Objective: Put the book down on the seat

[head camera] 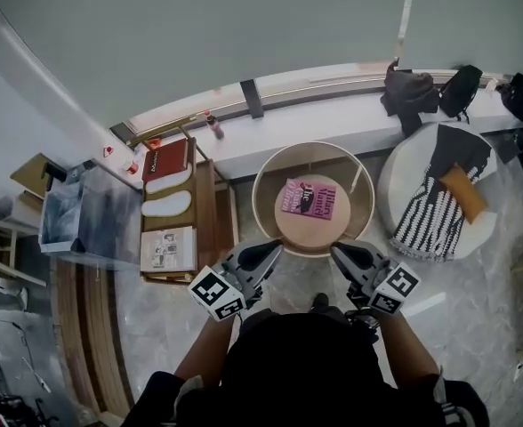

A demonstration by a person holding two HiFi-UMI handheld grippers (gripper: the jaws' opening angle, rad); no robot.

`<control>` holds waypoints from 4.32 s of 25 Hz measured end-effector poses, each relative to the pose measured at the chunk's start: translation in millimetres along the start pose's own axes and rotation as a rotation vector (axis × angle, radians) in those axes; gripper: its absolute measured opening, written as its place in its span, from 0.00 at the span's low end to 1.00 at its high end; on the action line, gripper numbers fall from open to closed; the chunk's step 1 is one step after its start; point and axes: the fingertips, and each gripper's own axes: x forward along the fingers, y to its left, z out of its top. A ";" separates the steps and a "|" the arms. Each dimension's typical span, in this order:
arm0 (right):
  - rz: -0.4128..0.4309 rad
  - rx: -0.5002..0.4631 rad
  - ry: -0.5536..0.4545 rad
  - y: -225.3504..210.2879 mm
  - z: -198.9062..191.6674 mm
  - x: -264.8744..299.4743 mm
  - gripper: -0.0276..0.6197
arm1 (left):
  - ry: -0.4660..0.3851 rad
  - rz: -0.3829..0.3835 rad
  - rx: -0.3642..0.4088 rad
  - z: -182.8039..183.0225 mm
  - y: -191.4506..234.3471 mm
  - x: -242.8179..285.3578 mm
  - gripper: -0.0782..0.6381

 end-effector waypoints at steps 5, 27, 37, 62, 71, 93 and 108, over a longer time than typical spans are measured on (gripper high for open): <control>0.010 0.033 0.006 -28.0 -6.8 8.6 0.09 | 0.046 0.029 -0.013 -8.9 18.0 13.5 0.15; -0.178 0.124 0.114 -181.9 -9.5 124.0 0.09 | 0.182 -0.024 -0.056 -32.6 225.5 101.1 0.15; -0.292 0.147 0.138 -242.2 -21.9 158.3 0.09 | 0.224 -0.044 -0.141 -74.5 298.0 120.0 0.15; -0.437 0.383 0.440 -404.5 -277.3 78.0 0.10 | 0.502 0.106 -0.423 -336.9 391.6 152.8 0.15; -0.540 0.454 0.506 -431.0 -343.2 49.4 0.25 | 0.613 0.152 -0.509 -409.9 402.3 142.2 0.28; -0.610 0.426 0.570 -448.2 -399.5 29.1 0.31 | 0.736 0.109 -0.528 -481.7 395.7 136.9 0.38; -0.674 0.399 0.560 -460.1 -397.1 11.7 0.31 | 0.773 0.122 -0.559 -504.4 388.7 131.8 0.39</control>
